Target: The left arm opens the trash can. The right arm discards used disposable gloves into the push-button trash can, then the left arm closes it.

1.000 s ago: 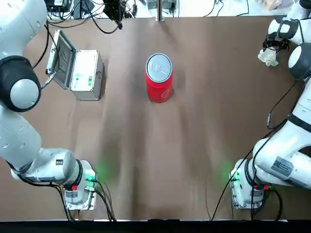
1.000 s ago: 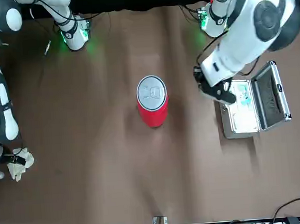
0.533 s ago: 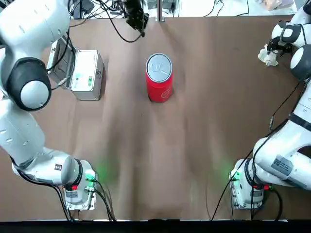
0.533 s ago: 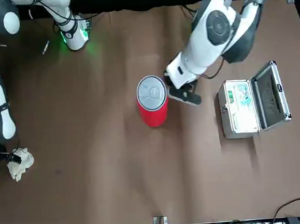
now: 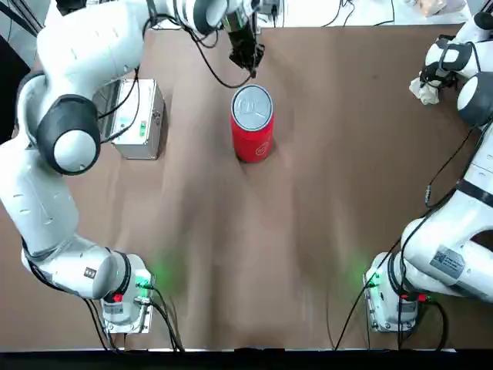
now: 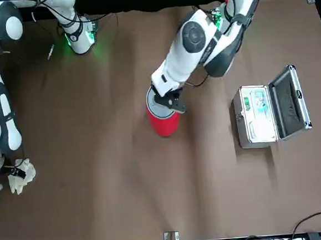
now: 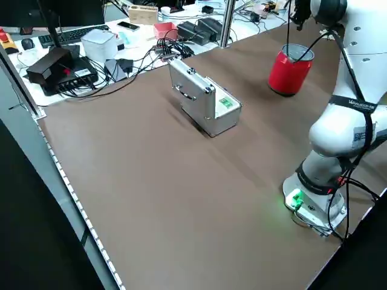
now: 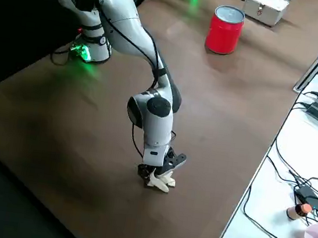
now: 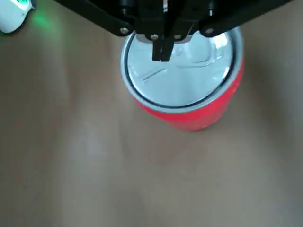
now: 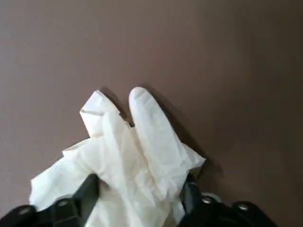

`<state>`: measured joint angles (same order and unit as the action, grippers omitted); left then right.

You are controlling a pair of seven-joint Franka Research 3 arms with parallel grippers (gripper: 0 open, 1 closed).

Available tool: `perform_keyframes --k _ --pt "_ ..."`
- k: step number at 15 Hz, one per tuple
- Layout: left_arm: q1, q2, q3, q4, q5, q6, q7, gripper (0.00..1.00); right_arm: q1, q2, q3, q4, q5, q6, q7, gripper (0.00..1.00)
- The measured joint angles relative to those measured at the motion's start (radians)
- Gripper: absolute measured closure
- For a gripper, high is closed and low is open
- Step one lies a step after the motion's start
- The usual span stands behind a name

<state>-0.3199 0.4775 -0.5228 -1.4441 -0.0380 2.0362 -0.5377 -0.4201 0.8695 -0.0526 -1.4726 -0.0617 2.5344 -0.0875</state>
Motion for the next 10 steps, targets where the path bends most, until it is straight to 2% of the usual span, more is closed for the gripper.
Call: perform_keyframes --k 4,7,8,10 --pt "-0.05 0.062 0.001 -0.001 0.081 0.102 -0.064 0.99 0.007 0.0 0.009 0.002 0.0 -0.001 0.113 0.63" --pt "-0.058 0.075 0.001 -0.001 0.106 0.121 -0.075 0.99 0.021 0.0 0.01 0.002 0.0 -0.004 0.147 0.92" --pt "-0.059 0.076 0.001 -0.001 0.111 0.121 -0.075 0.99 0.021 -0.001 0.009 0.002 0.0 -0.005 0.149 0.97" --pt "-0.068 0.079 0.001 -0.001 0.134 0.121 -0.078 0.99 0.021 -0.001 0.009 0.002 0.0 -0.005 0.15 0.97"
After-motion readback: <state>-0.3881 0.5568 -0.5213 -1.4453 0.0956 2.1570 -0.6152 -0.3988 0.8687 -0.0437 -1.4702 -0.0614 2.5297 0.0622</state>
